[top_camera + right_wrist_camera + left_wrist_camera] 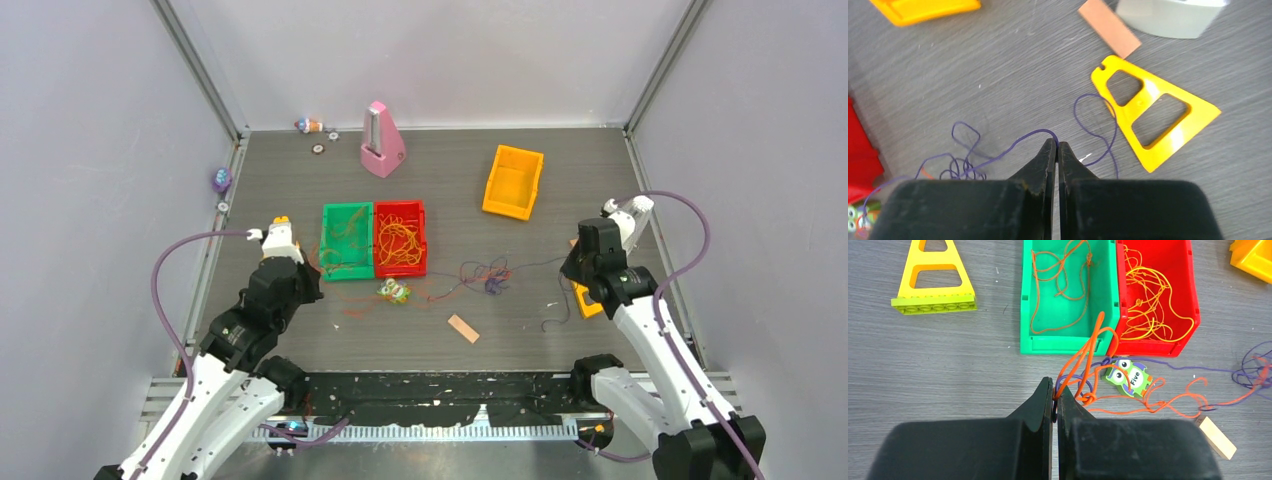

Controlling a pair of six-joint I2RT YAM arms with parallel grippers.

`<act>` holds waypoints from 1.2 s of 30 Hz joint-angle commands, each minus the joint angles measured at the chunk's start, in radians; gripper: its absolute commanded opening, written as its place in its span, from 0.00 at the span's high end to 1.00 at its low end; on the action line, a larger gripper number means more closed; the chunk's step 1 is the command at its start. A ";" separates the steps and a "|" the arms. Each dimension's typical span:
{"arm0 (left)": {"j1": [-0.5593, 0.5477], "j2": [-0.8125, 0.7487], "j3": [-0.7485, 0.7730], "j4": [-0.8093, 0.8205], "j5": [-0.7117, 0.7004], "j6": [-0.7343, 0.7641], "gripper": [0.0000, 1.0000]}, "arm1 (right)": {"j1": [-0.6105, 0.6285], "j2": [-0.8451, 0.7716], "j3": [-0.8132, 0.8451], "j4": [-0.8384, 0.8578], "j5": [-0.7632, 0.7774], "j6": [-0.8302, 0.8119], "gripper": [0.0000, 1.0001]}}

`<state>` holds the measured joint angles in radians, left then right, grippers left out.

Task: Untangle the cables
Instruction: Untie the cable.

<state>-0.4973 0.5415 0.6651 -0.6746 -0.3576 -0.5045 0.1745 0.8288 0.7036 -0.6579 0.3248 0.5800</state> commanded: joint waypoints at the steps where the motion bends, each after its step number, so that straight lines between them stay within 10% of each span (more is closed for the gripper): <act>1: 0.005 -0.013 0.016 0.017 0.003 -0.002 1.00 | -0.004 0.051 -0.002 0.081 -0.189 -0.100 0.91; 2: 0.006 -0.010 0.016 0.027 0.024 0.000 1.00 | -0.004 0.059 -0.005 0.086 -0.234 -0.114 0.85; 5: 0.005 0.011 0.006 0.084 0.159 0.023 1.00 | -0.002 0.069 -0.015 0.131 -0.358 -0.167 0.14; 8: 0.005 0.049 0.006 0.105 0.246 0.018 1.00 | 0.026 0.112 -0.006 0.168 -0.462 -0.197 0.01; 29: 0.006 0.076 0.032 0.081 0.234 0.056 1.00 | 0.446 0.480 0.123 0.285 -0.388 -0.331 0.01; 33: 0.005 0.074 0.038 0.074 0.219 0.060 1.00 | 0.476 0.524 0.135 0.300 -0.396 -0.342 0.18; 36: 0.005 0.070 0.045 0.061 0.188 0.059 1.00 | 0.480 0.550 0.161 0.278 -0.365 -0.340 0.56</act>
<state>-0.4969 0.6197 0.6655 -0.6247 -0.1291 -0.4614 0.6449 1.3605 0.7986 -0.4046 -0.0551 0.2604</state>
